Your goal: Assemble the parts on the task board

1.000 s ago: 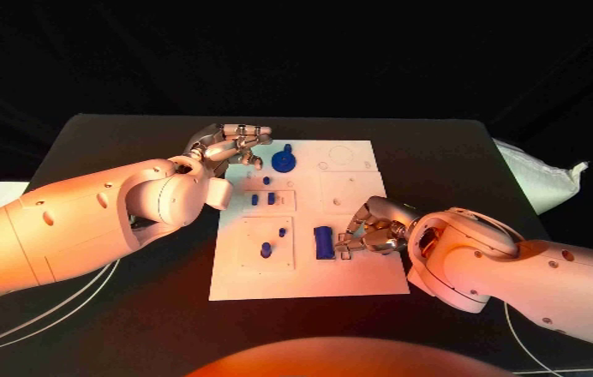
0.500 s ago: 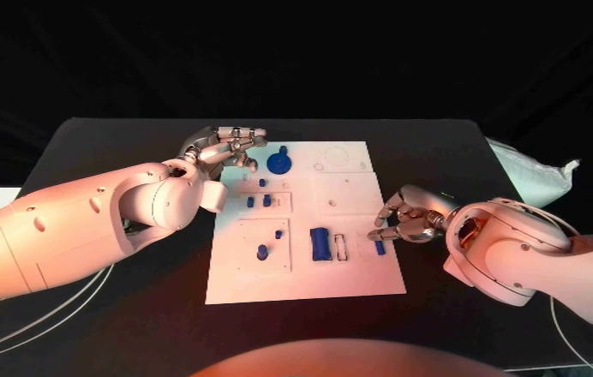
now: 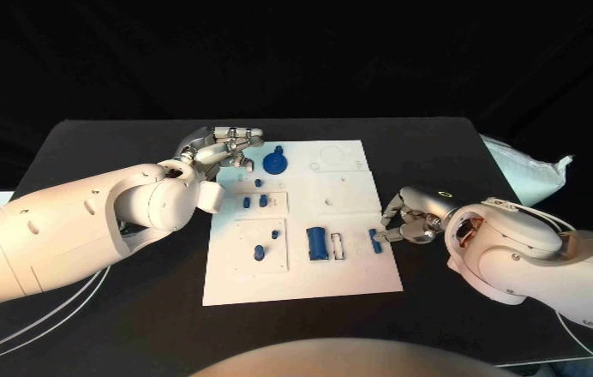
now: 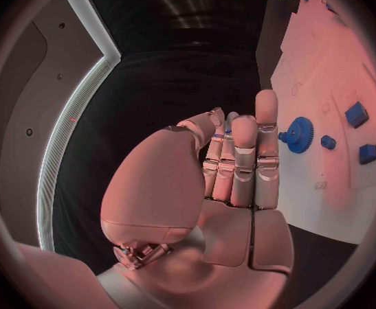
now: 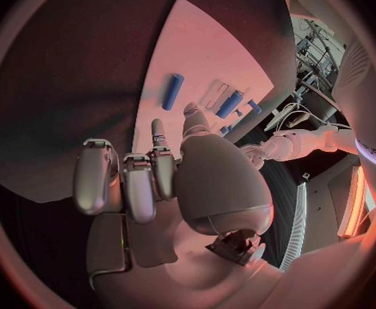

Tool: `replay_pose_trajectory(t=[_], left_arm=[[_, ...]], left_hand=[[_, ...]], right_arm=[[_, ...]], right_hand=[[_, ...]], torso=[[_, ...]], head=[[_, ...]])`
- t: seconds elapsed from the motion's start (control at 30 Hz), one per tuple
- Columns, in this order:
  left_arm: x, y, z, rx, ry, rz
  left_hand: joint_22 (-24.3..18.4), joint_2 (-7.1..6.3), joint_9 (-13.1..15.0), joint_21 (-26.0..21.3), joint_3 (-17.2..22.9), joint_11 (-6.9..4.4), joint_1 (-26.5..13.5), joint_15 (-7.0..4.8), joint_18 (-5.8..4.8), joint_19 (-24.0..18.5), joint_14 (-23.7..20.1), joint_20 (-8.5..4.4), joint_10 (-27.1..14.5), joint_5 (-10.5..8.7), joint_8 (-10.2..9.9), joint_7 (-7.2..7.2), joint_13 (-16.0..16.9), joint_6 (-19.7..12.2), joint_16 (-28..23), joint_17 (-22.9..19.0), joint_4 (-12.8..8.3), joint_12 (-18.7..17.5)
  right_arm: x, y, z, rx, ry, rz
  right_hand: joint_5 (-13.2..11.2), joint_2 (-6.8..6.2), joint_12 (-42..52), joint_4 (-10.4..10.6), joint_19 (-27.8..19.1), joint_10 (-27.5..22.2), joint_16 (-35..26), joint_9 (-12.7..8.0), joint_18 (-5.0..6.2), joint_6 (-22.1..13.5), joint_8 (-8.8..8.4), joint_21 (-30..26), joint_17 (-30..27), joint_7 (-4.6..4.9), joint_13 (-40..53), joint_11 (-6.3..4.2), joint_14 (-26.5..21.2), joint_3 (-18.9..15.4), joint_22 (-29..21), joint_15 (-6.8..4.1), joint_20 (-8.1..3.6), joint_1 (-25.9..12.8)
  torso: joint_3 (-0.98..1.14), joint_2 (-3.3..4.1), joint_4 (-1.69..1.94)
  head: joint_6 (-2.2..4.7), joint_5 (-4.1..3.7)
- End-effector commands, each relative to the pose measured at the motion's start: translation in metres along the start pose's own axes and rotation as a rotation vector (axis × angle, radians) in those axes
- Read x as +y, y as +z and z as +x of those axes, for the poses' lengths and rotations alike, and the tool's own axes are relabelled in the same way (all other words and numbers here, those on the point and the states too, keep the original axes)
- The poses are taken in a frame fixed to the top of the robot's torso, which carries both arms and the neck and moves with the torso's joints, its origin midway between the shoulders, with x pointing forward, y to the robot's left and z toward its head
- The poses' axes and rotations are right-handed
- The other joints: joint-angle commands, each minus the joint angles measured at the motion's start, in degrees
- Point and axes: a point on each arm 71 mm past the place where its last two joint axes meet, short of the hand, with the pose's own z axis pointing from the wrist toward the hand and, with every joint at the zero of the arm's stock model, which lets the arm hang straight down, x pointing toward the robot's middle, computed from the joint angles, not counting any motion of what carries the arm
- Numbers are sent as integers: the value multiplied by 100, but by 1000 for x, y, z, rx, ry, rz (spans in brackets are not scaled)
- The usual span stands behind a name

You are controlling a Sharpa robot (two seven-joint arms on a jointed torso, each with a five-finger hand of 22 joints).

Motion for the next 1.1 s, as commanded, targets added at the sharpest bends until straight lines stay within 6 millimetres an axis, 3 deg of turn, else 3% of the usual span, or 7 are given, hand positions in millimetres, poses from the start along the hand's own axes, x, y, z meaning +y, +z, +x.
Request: replay_pose_trajectory(t=[0.03,0.17,0.5,1.1], left_arm=[[-1,0,2,20,-9,4],[-1,0,2,20,-8,4],[-1,0,2,19,-8,3],[0,0,1,19,-9,2]], left_hand=[[-7,23,5,-22,0,-2,-22,-15,105,-7,-36,34,-51,-15,20,-18,9,-39,-19,-7,-25,29],[-7,23,5,-22,0,-2,-22,-15,105,-7,-36,34,-51,-15,20,-18,9,-39,-19,-7,-25,29],[-7,23,5,-22,0,-2,-22,-15,105,-7,-36,34,-51,-15,20,-18,9,-39,-19,-7,-25,29],[-7,23,5,-22,0,-2,-22,-15,105,-7,-36,34,-51,-15,20,-18,9,-39,-19,-7,-25,29]], right_arm=[[-1,2,3,5,-69,19],[1,3,8,21,-57,21],[5,7,14,46,-45,19],[8,13,19,56,-108,10]], right_hand=[[53,-35,-397,42,1,-18,-16,-9,2,63,-24,-31,887,1,-86,-5,462,-8,-3,30,20,-83],[330,-7,-408,102,4,-15,-19,-34,2,128,-31,-33,886,-18,-91,-23,462,-13,-2,15,7,-43],[632,96,-405,177,19,1,-13,-70,-2,242,-39,-25,901,-57,-84,-60,466,38,18,-15,-19,86],[670,135,-399,149,40,17,-4,-87,-10,346,-35,-7,922,-103,-74,-102,471,113,55,-51,-50,288]], torso=[[-3,1,7],[2,6,-4],[0,2,4],[-3,2,4]], head=[[-2,6],[-9,23],[-21,21],[-51,41]])
